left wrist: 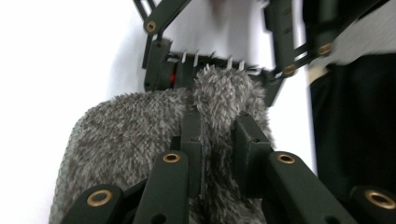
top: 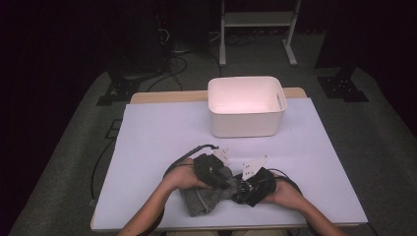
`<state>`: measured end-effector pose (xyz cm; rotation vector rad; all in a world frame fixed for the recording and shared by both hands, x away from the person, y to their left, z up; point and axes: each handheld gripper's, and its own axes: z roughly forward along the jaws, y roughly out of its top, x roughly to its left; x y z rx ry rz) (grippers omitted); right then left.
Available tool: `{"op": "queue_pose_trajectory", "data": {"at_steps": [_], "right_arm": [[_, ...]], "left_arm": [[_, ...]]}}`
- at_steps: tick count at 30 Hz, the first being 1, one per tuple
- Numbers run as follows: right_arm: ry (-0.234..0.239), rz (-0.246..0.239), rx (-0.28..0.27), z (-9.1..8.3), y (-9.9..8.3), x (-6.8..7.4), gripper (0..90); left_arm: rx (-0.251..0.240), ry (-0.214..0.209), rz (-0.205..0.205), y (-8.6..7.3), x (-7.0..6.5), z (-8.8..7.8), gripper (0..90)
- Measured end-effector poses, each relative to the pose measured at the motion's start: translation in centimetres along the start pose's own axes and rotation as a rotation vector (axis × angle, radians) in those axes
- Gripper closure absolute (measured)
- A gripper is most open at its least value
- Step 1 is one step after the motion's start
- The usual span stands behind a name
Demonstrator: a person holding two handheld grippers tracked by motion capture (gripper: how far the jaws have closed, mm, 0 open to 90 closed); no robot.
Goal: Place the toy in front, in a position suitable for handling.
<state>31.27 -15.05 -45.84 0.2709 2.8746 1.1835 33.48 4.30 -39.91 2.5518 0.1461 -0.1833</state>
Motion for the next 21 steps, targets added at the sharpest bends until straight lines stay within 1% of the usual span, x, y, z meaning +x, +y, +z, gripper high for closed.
{"op": "queue_pose_trajectory", "data": {"at_steps": [1, 2, 3, 4, 6, 7, 8, 9, 10, 11, 13, 14, 17, 18, 19, 20, 21], "right_arm": [[-0.003, -0.002, -0.003, 0.0, 0.0, 0.1, 22.4], [-0.009, -0.019, 0.000, 0.0, -0.1, 0.1, 22.4], [-0.008, -0.007, -0.004, 0.0, -0.1, 0.1, 22.4], [-0.008, -0.007, -0.004, 0.0, -0.1, 0.1, 22.4], [-0.016, -0.003, -0.013, 0.0, -0.2, 0.4, 22.3], [-0.021, -0.006, -0.014, 0.0, -0.2, 0.4, 22.3], [-0.021, -0.006, -0.014, 0.0, -0.2, 0.4, 22.3], [-0.026, -0.016, -0.019, 0.1, -0.3, 0.5, 22.4], [-0.026, -0.021, -0.022, 0.1, -0.4, 0.4, 22.4], [-0.026, -0.021, -0.022, 0.1, -0.4, 0.4, 22.4], [-0.023, -0.016, -0.028, 0.1, -0.5, 0.4, 22.4], [-0.020, -0.004, -0.035, 0.1, -0.5, 0.4, 22.4], [-0.024, -0.010, -0.036, 0.1, -0.6, 0.5, 22.3], [-0.030, -0.021, -0.035, 0.1, -0.6, 0.5, 22.3], [-0.030, -0.022, -0.035, 0.1, -0.6, 0.5, 22.3], [-0.030, -0.022, -0.035, 0.1, -0.6, 0.5, 22.3], [-0.030, -0.020, -0.034, 0.1, -0.6, 0.5, 22.3]], "left_arm": [[0.005, 0.009, 0.002, -0.1, -0.1, 0.0, 76.4], [0.012, 0.023, 0.001, -0.2, -0.2, -0.1, 76.6], [0.018, 0.031, -0.005, -0.4, -0.2, -0.3, 77.1], [0.025, 0.041, -0.006, -0.6, -0.3, -0.4, 77.1], [0.032, 0.057, -0.024, -1.7, -0.5, -1.1, 77.2], [0.032, 0.057, -0.024, -1.7, -0.5, -1.1, 77.1], [0.034, 0.063, -0.024, -2.2, -0.4, -1.4, 77.1], [0.039, 0.072, -0.045, -3.2, -0.5, -2.1, 77.1], [0.039, 0.072, -0.045, -3.2, -0.5, -2.1, 77.1], [0.041, 0.079, -0.052, -3.6, -0.5, -2.4, 77.1], [0.055, 0.095, -0.064, -4.5, -0.3, -3.0, 77.0], [0.053, 0.104, -0.076, -5.0, -0.3, -3.4, 76.7], [0.036, 0.091, -0.077, -5.1, -0.5, -3.5, 75.8], [0.031, 0.084, -0.073, -5.0, -0.6, -3.4, 75.8], [0.037, 0.075, -0.055, -4.4, -0.8, -3.1, 75.8], [0.037, 0.075, -0.055, -4.4, -0.8, -3.1, 75.8], [0.036, 0.066, -0.046, -4.0, -0.9, -2.8, 75.8]]}}
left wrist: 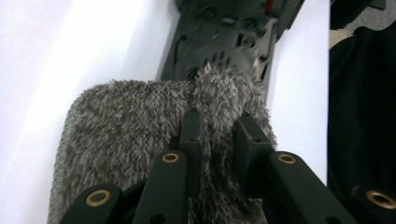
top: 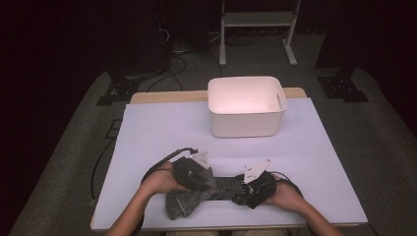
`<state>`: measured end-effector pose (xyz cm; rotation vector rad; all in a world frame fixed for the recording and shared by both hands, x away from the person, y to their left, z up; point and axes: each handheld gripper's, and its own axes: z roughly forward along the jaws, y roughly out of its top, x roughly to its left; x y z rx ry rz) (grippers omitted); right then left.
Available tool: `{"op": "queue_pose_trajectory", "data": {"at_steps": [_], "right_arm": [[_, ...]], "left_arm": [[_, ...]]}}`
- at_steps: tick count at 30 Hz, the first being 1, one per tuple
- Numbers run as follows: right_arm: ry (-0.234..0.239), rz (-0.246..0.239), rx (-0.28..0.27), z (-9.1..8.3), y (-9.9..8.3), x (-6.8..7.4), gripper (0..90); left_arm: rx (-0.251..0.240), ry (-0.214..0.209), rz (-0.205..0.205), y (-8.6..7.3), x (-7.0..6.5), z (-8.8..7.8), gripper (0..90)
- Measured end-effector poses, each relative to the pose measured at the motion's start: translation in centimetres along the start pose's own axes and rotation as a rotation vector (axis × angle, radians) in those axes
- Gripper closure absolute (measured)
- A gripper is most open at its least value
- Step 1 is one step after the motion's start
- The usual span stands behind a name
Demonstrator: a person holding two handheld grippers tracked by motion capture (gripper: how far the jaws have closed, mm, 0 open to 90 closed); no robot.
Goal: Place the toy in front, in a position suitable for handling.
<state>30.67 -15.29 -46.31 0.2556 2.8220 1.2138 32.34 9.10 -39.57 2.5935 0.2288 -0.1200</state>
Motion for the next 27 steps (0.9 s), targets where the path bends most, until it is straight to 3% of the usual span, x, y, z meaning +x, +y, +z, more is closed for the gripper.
{"op": "queue_pose_trajectory", "data": {"at_steps": [7, 11, 16, 23, 27], "right_arm": [[-0.006, 0.001, -0.008, 0.0, -0.1, 0.1, 22.4], [-0.006, 0.004, -0.010, 0.0, -0.2, 0.2, 22.4], [-0.008, 0.001, -0.011, 0.0, -0.1, 0.1, 22.4], [-0.010, -0.006, -0.009, 0.0, -0.1, 0.1, 22.4], [-0.008, -0.004, -0.007, 0.0, -0.1, 0.1, 22.4]], "left_arm": [[-0.007, -0.048, 0.092, 4.0, -0.9, 2.4, 75.7], [-0.013, -0.066, 0.113, 4.9, -1.0, 3.2, 75.7], [-0.017, -0.052, 0.083, 3.6, -0.7, 2.5, 75.9], [-0.001, -0.004, 0.007, 0.1, 0.1, 0.3, 75.9], [0.004, 0.022, -0.002, -0.9, 0.4, -0.4, 76.2]]}}
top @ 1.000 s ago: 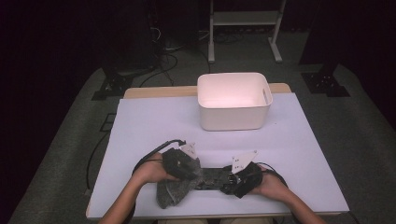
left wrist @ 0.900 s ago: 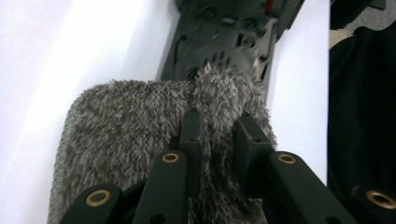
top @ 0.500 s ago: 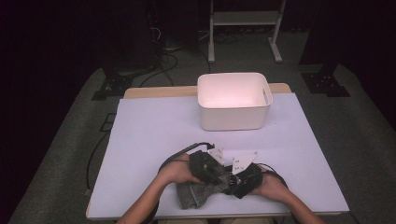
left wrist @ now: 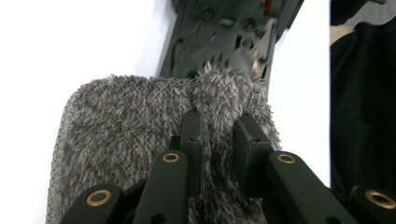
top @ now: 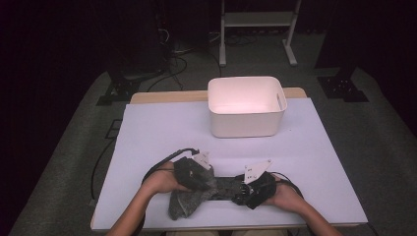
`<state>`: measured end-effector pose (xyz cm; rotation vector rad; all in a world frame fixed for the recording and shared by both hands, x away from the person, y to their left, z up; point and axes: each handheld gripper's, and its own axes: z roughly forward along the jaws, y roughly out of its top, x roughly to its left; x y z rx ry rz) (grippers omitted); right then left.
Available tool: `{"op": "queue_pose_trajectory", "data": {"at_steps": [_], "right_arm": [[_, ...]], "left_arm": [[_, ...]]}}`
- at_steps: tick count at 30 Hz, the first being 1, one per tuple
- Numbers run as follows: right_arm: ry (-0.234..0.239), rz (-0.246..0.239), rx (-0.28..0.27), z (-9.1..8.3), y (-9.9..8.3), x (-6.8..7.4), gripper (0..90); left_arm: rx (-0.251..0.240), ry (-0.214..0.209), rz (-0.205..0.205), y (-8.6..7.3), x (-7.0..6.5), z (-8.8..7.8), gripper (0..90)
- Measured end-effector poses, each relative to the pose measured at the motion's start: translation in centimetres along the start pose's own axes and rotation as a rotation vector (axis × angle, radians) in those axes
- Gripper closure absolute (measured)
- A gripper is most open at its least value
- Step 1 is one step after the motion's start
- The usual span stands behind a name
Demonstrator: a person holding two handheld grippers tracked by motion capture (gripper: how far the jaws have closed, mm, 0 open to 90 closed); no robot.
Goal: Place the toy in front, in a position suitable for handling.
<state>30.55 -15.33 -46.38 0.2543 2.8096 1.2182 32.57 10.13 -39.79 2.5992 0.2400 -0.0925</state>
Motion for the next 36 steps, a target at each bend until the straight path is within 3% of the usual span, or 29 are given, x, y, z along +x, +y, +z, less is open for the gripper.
{"op": "queue_pose_trajectory", "data": {"at_steps": [5, 12, 15, 18, 26, 32, 36], "right_arm": [[0.001, 0.000, 0.000, 0.0, 0.0, 0.0, 22.4], [-0.002, 0.003, -0.001, 0.0, 0.0, 0.1, 22.4], [-0.003, 0.005, -0.001, 0.0, 0.0, 0.1, 22.4], [-0.005, 0.009, 0.001, 0.0, 0.0, 0.1, 22.0], [0.009, 0.033, 0.025, -0.6, 0.3, 0.2, 20.7], [-0.006, 0.063, -0.035, -2.4, -0.6, 0.3, 22.1], [-0.012, 0.055, -0.019, -2.2, -1.3, 0.4, 22.2]], "left_arm": [[-0.016, -0.019, 0.004, 0.8, 0.0, 0.5, 76.3], [-0.036, -0.058, 0.082, 4.4, -0.9, 2.6, 76.2], [-0.028, -0.065, 0.099, 5.1, -1.1, 3.1, 76.2], [-0.025, -0.064, 0.069, 4.7, -0.8, 2.9, 77.6], [-0.033, -0.068, 0.057, 3.8, -0.8, 2.6, 77.7], [-0.037, -0.079, 0.048, 3.7, -0.6, 2.6, 77.7], [-0.025, -0.075, 0.053, 3.9, -0.6, 2.6, 77.6]]}}
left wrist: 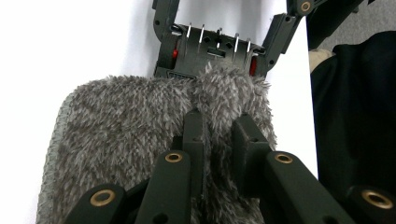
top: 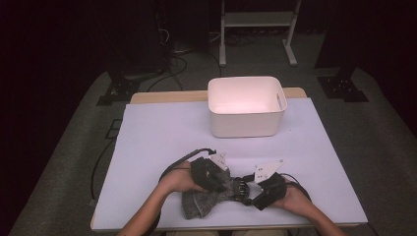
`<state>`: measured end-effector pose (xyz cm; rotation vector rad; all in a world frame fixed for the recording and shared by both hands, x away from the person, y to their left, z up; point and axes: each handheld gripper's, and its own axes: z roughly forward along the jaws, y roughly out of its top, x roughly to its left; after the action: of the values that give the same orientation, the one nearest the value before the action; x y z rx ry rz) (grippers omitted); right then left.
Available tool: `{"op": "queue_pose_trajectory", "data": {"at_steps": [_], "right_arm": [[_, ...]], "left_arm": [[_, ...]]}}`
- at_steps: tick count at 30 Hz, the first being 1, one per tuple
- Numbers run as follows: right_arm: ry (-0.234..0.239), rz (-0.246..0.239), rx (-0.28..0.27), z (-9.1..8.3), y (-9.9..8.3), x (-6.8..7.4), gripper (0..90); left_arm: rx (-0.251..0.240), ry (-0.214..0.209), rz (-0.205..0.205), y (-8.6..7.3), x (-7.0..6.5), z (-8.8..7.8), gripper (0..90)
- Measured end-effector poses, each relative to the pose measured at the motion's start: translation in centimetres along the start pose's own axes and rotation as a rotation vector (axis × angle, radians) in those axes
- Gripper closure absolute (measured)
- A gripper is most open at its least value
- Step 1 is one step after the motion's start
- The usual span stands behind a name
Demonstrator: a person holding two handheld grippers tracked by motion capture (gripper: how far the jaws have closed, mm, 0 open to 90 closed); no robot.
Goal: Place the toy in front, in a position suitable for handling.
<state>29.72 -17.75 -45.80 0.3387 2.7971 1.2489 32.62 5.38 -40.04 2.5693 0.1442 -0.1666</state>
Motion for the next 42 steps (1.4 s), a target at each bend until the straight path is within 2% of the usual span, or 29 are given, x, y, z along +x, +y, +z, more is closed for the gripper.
{"op": "queue_pose_trajectory", "data": {"at_steps": [5, 6, 11, 20, 24, 26, 29, 32, 35, 38, 42], "right_arm": [[-0.002, 0.004, 0.010, 0.1, -0.5, 0.1, 22.3], [-0.008, -0.010, 0.017, 0.2, -0.4, 0.1, 22.2], [-0.009, -0.017, 0.027, 0.2, -0.3, 0.2, 22.4], [0.009, -0.002, 0.003, 0.2, 0.0, 0.3, 22.8], [0.004, -0.015, 0.015, 0.5, 0.1, 0.3, 22.8], [0.006, -0.010, 0.015, 0.6, 0.0, 0.3, 22.9], [0.007, -0.010, 0.011, 0.6, 0.0, 0.3, 22.8], [0.003, -0.020, 0.004, 0.5, 0.1, 0.2, 22.9], [0.003, -0.020, 0.003, 0.5, 0.2, 0.2, 22.9], [-0.003, -0.026, 0.014, 0.6, 0.2, 0.3, 22.9], [-0.005, -0.031, 0.015, 0.6, 0.2, 0.3, 22.9]], "left_arm": [[0.004, -0.005, -0.006, 0.0, 0.0, 0.0, 77.6], [0.010, -0.003, 0.000, 0.1, 0.0, 0.0, 77.6], [0.033, 0.016, 0.018, 0.9, -0.5, 0.0, 78.5], [0.010, -0.024, 0.096, 4.3, -1.6, 1.2, 78.6], [0.044, -0.006, 0.111, 5.2, -1.4, 2.1, 78.6], [0.044, -0.008, 0.103, 5.2, -1.1, 2.1, 78.6], [0.053, 0.021, 0.093, 4.7, -0.7, 1.6, 78.5], [0.057, 0.045, 0.055, 3.8, 0.0, 0.9, 78.6], [0.042, 0.047, 0.018, 3.1, 0.7, 0.6, 78.6], [0.027, 0.034, 0.013, 3.2, 0.9, 0.7, 78.5], [-0.020, 0.001, 0.013, 4.2, 0.9, 1.1, 78.5]]}}
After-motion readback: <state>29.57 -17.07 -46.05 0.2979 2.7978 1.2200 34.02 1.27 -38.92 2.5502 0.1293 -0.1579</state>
